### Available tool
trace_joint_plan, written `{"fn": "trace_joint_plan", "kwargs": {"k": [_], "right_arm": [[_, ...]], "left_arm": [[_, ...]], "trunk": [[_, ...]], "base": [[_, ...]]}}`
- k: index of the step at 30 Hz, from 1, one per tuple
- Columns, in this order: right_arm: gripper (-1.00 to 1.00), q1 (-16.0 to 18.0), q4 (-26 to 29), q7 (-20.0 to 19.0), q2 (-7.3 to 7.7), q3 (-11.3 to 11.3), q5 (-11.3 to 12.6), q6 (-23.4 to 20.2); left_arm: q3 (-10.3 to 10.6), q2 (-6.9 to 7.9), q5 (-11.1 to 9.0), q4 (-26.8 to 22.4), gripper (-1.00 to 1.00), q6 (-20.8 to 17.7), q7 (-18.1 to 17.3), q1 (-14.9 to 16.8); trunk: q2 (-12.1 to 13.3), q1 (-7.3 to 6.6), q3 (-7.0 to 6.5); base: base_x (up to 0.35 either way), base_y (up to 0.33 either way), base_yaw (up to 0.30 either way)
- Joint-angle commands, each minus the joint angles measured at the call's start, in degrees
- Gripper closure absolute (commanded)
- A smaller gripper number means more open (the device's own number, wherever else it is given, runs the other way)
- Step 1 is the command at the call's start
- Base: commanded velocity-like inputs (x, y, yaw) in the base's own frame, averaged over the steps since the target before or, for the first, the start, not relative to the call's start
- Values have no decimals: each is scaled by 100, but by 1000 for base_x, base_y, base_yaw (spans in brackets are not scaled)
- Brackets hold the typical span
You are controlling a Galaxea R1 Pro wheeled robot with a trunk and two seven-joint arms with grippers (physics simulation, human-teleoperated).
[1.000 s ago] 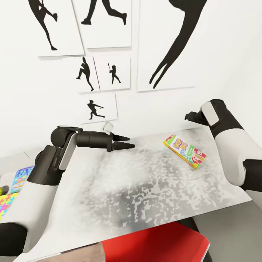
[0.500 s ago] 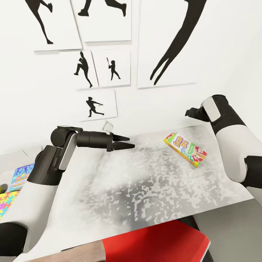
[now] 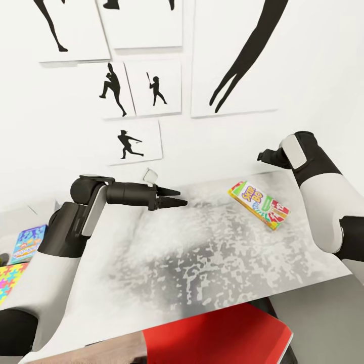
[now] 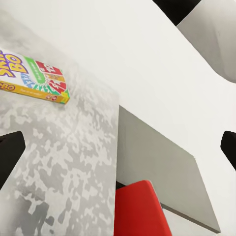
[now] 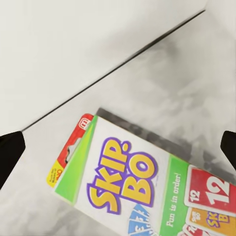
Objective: Put all the toys in the child's room - the three board games (two on the bed and one on the table), the two jigsaw puzzles on the table, and the tennis ball on the table - inside the toy box on the table in the child's room.
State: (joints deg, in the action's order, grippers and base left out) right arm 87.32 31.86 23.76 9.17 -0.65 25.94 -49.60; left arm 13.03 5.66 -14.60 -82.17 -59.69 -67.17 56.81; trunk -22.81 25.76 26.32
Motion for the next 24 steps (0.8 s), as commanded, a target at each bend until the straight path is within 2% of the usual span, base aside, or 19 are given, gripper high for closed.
{"fn": "trace_joint_plan", "kwargs": {"k": [1, 24], "right_arm": [[-100, 4, 5, 50, -1, -4, 60, -4], [-100, 5, 16, 50, -5, -4, 41, 65]], "left_arm": [[6, 4, -12, -1, -100, -31, -7, 6], [6, -2, -22, -1, -100, -31, -7, 6]], "trunk": [[-11, 3, 19], [-11, 3, 234]], "base": [[0, 0, 0], [0, 0, 0]]}}
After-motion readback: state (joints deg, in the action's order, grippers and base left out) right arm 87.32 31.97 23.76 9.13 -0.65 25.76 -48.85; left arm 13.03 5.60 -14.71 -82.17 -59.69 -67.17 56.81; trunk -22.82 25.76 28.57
